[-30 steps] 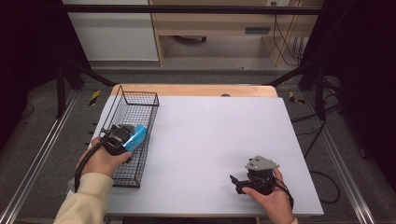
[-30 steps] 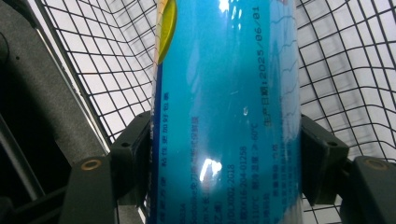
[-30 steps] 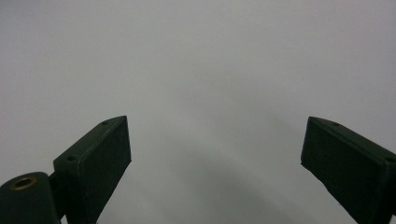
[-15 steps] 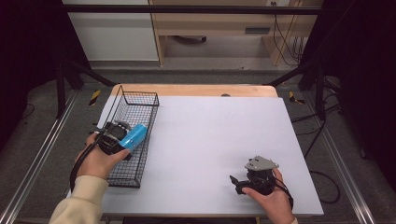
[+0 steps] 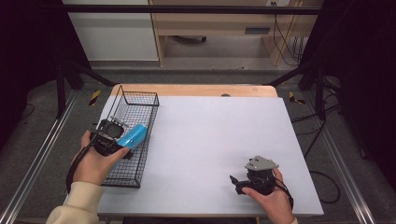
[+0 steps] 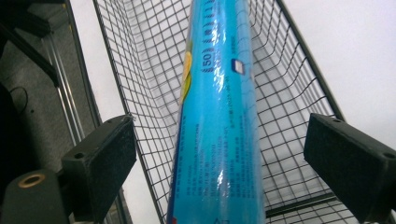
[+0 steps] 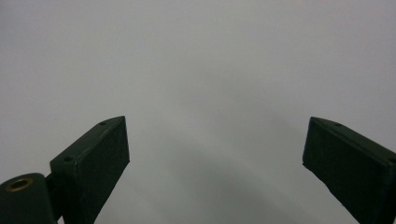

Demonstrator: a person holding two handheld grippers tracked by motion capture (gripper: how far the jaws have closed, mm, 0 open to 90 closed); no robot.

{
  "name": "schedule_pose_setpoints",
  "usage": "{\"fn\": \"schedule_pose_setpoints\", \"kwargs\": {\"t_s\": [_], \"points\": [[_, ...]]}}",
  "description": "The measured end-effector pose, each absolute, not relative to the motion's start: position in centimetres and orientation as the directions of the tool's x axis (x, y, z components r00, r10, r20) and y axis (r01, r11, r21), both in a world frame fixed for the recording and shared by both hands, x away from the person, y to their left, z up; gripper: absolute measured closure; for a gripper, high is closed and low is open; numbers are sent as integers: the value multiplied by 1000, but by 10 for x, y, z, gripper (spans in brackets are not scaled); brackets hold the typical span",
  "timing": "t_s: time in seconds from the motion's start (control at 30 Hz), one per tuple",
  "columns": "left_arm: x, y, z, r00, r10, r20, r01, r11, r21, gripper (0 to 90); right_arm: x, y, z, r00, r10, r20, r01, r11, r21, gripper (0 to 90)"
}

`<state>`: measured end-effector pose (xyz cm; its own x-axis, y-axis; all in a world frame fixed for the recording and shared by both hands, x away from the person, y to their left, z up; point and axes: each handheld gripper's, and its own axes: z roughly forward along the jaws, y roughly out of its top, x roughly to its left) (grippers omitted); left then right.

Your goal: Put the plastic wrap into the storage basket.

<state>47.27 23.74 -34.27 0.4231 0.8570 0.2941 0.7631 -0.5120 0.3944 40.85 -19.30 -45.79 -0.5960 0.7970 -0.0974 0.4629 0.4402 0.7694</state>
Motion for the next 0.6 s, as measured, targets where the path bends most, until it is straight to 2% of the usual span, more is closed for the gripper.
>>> {"fn": "schedule_pose_setpoints", "kwargs": {"t_s": [0.27,0.6], "points": [[469,231,-340,446,845,297,733,-534,421,85,408,-193,-457,-592,801,-89,467,432,772,67],[459,217,-336,465,851,244,652,-515,557,72,409,-194,-456,-586,804,-96,465,431,773,64]]}}
